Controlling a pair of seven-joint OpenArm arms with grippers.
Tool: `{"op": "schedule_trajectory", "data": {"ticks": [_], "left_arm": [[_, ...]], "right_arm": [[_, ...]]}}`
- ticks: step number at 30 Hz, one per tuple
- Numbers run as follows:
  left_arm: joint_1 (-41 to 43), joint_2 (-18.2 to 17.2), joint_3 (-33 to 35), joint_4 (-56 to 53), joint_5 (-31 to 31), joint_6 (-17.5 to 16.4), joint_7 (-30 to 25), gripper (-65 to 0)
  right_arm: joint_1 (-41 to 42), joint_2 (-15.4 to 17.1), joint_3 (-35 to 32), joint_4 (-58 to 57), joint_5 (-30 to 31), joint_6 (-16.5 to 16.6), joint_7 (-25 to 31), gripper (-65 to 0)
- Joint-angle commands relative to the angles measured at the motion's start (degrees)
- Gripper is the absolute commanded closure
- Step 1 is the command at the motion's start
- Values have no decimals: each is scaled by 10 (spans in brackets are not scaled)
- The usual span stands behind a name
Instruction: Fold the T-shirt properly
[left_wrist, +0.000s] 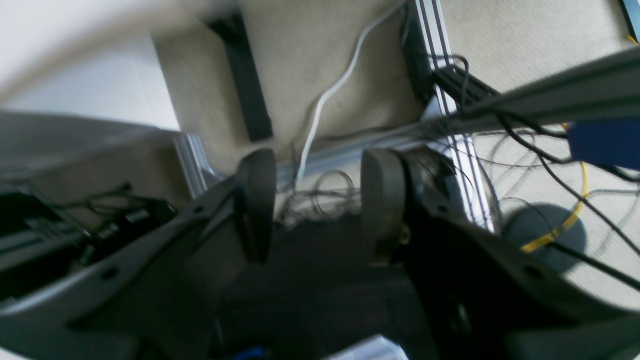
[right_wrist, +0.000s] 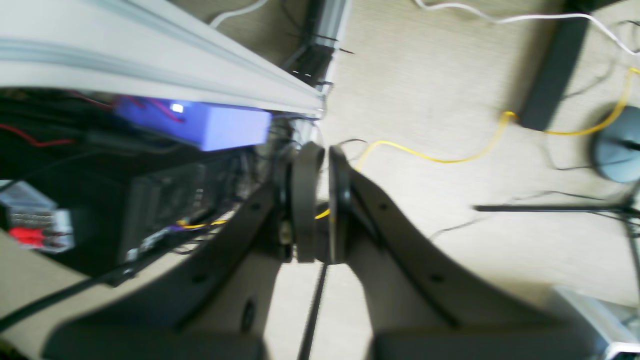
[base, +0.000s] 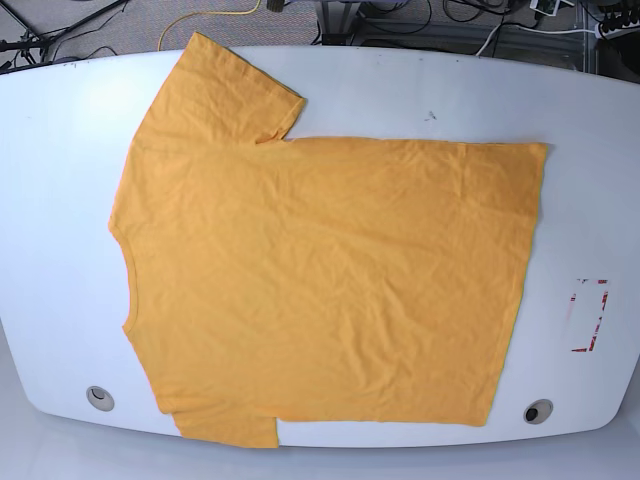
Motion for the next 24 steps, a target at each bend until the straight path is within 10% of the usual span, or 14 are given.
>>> {"op": "schedule_trajectory", "data": {"ticks": [1, 24], "left_arm": [[16, -4, -8, 22, -4, -4, -9, -258], [-4, 5, -73, 128, -71, -71, 21, -259]], "right_arm": [[-13, 0, 14, 27, 0, 3, 7, -41], [8, -7, 83, 110, 12, 6, -3, -67]]}}
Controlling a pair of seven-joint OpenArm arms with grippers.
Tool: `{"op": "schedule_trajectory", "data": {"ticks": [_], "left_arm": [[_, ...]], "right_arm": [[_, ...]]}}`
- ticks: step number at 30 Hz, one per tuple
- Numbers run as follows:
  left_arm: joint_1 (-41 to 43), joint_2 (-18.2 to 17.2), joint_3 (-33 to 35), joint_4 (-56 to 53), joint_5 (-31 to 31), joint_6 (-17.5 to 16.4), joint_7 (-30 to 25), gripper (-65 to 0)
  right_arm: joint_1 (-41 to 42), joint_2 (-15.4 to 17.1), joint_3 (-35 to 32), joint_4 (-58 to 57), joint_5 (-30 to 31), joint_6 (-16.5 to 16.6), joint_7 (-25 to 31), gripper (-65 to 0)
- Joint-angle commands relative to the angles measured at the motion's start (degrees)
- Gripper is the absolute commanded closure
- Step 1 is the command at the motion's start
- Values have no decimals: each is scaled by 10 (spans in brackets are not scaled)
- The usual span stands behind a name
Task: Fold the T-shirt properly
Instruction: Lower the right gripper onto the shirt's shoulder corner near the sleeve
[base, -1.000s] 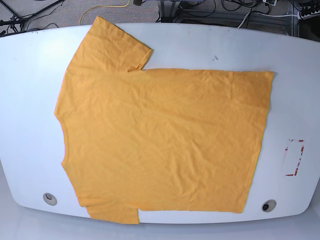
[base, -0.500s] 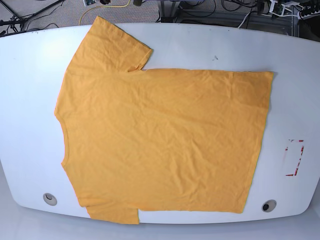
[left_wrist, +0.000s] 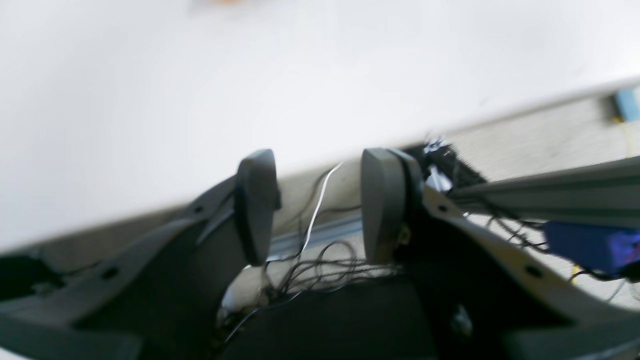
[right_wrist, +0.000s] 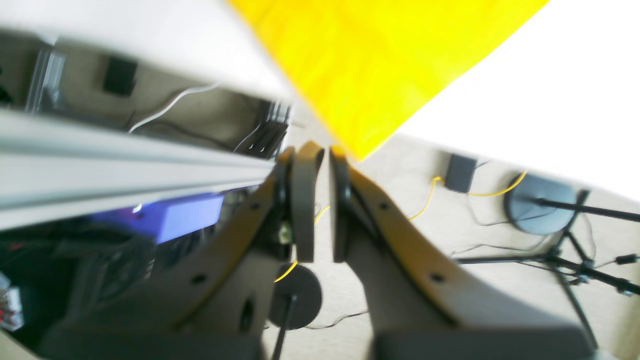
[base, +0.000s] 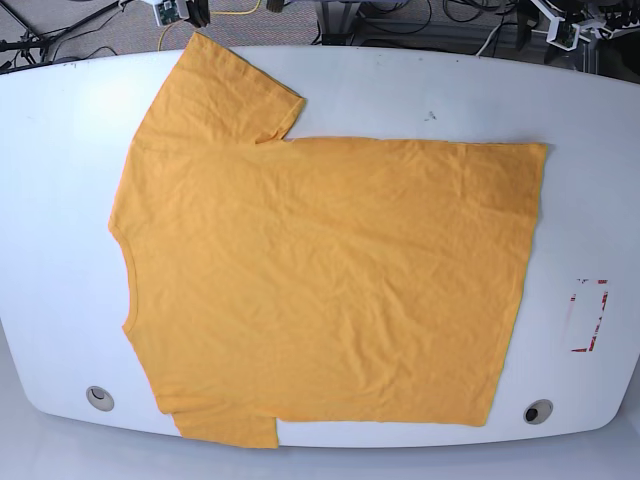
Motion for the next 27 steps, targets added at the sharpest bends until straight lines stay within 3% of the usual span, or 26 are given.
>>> {"op": "schedule_trajectory", "data": {"ticks": [1, 3, 5, 11, 19, 27], "left_arm": [[5, 1, -15, 15, -13, -20, -1, -261], [4, 2, -21, 18, -15, -35, 3, -264], [-8, 0, -18, 27, -6, -66, 17, -270], [-22, -1, -15, 29, -3, -76, 14, -276], [-57, -2, -9, 27, 4, -89, 6, -279], [-76, -1, -21, 30, 2, -112, 18, -285]], "right_arm": [[-5, 2, 14, 6, 11, 2, 1, -76], [0, 2, 22, 3, 17, 3, -1, -99], [6, 2, 35, -8, 25, 8, 0, -178], [11, 0, 46, -6, 24, 8, 4, -279], [26, 5, 42, -1, 13, 7, 12, -314], [54, 4, 44, -11, 46, 8, 6, -321]]}}
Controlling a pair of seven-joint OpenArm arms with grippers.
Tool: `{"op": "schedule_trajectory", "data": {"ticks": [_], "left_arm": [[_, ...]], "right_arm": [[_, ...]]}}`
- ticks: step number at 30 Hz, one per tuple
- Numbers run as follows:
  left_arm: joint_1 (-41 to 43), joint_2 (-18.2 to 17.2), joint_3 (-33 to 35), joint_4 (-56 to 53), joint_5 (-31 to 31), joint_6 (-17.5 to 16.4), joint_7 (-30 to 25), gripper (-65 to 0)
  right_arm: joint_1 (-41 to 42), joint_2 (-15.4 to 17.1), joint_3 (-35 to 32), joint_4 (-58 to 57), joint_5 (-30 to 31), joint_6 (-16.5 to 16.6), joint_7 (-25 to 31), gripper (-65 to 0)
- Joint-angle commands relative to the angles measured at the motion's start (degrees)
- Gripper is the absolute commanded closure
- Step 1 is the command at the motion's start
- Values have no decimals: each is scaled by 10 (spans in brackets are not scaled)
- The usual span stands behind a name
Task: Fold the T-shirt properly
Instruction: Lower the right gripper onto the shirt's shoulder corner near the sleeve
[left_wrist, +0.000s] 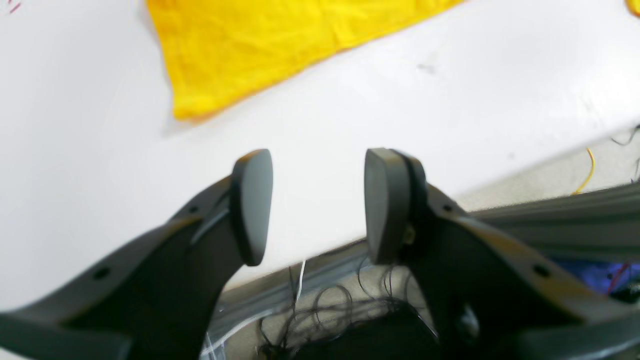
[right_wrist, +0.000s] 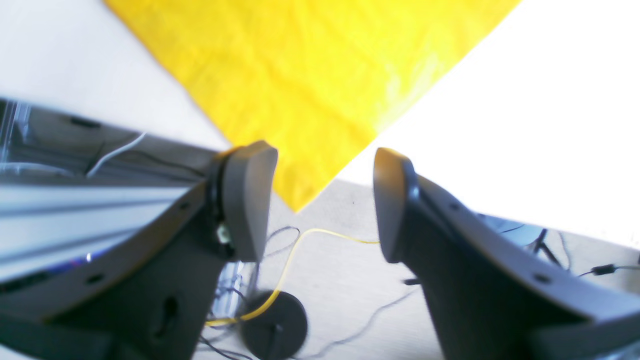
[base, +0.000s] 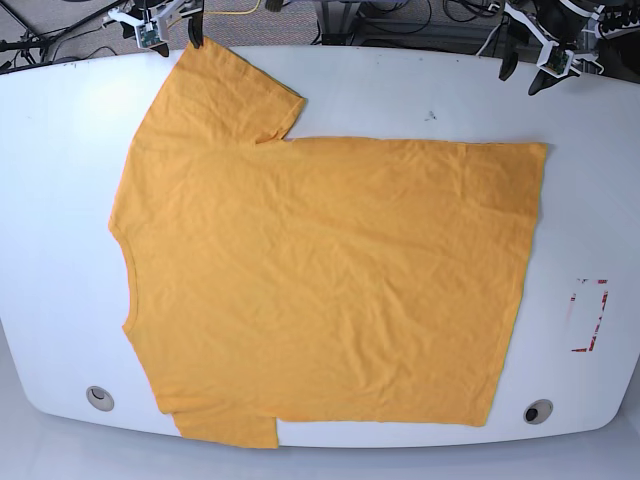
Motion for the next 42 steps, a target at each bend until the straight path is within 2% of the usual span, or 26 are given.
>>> {"op": "schedule_trajectory", "data": {"ticks": [1, 10, 12, 14, 22, 24, 28, 36, 42], "left_arm": [[-3, -3, -18, 7, -8, -14, -4, -287], [-25, 0, -64, 3, -33, -58, 39, -294], [-29, 3, -110, 4, -72, -91, 66, -288], [-33, 3, -123, 2, -84, -96, 74, -287], [-46, -9, -175, -1, -167, -94, 105, -282], [-51, -23, -204, -4, -230, -88, 135, -285], [-58, -30, -213, -6, -260, -78, 161, -284], [-80, -39, -215, -18, -260, -76, 189, -289], [-93, -39, -211, -23, -253, -75, 194, -292]], "right_arm": [[5, 2, 4, 4, 35, -1, 10, -324], [36, 6, 6, 9, 142, -2, 4, -326], [51, 7, 6, 13, 211, 1, -4, -325], [56, 7, 6, 13, 224, 2, -7, -325], [79, 5, 11, 14, 240, 0, -20, -331], [85, 9, 13, 14, 235, 1, -41, -326], [101, 9, 19, 14, 238, 1, -65, -325], [135, 11, 40, 14, 242, 0, -122, -321], [154, 15, 56, 11, 268, 1, -147, -320]]}}
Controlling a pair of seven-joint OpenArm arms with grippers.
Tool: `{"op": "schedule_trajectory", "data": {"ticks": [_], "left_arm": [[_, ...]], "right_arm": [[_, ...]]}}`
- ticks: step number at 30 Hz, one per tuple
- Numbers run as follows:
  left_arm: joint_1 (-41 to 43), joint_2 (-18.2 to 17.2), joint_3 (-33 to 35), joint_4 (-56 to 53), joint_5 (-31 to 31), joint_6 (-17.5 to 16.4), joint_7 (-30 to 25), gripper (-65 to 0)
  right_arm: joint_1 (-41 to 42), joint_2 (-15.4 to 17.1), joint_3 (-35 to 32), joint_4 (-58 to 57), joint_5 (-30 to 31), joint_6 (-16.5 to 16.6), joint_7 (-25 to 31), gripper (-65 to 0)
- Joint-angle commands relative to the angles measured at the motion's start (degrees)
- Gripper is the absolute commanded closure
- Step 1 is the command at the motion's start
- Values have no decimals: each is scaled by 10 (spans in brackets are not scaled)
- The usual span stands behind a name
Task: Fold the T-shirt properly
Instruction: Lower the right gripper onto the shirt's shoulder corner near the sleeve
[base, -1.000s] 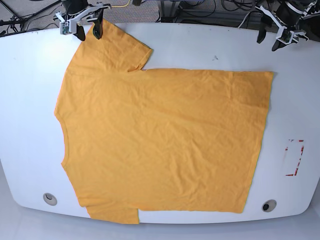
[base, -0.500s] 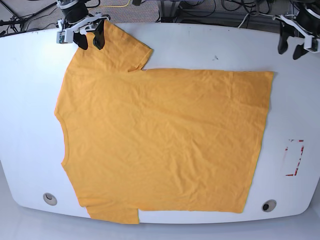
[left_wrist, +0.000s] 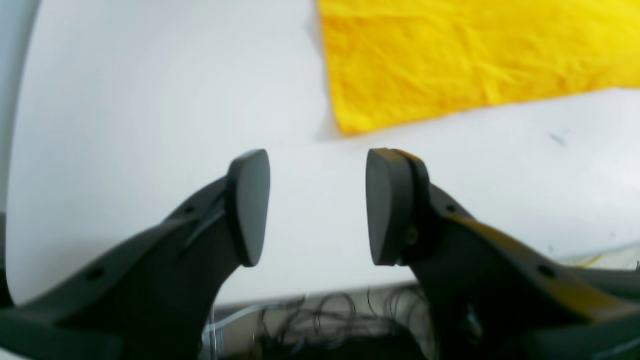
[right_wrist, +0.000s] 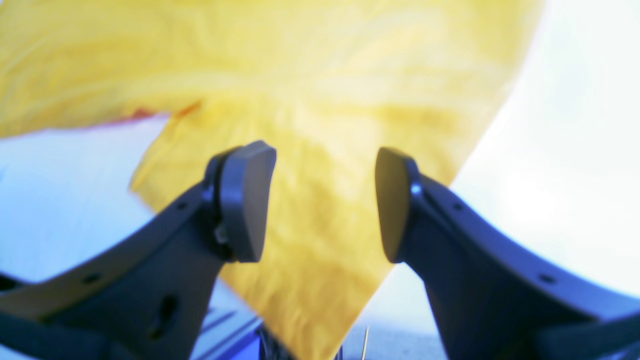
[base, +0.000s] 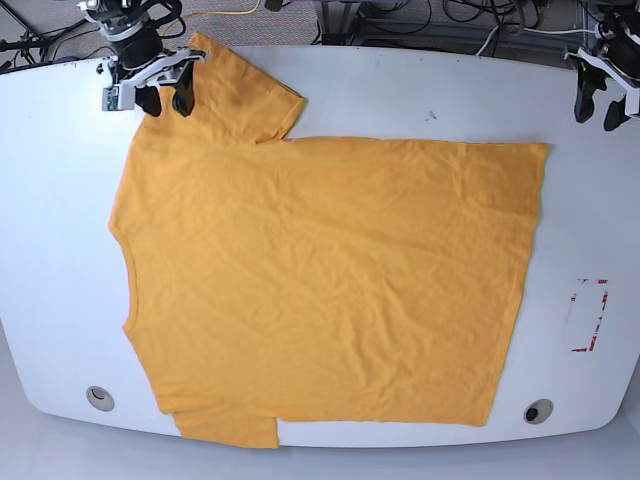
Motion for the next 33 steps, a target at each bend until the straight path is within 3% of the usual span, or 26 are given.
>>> {"op": "schedule_trajectory", "data": {"ticks": [1, 4, 6, 14, 18, 24, 28, 33], "left_arm": [[-4, -9, -3, 3, -3, 1, -12, -292], [-11, -10, 0, 1, 0, 2, -11, -290], [-20, -11, -2, 6, 7, 1, -12, -291], [-33, -11, 2, 7, 17, 1, -7, -293], [-39, -10, 2, 8, 21, 1, -2, -298], [-47, -8, 0, 8, 19, -1, 5, -305], [-55, -5, -9, 4, -2, 1, 26, -313], [-56, -5, -13, 3, -14, -3, 33, -314]], "right_arm": [[3, 5, 11, 7, 35, 4, -2, -319], [10, 6, 21, 0, 81, 5, -16, -318], [16, 16, 37, -18, 186, 5, -43, -320], [13, 29, 58, -51, 300, 6, -68, -323], [7, 34, 54, -92, 309, 9, -60, -325], [10, 28, 50, -127, 275, 16, -49, -323], [28, 14, 41, -161, 208, 22, -37, -323], [35, 4, 40, -172, 189, 21, -40, -323]]}}
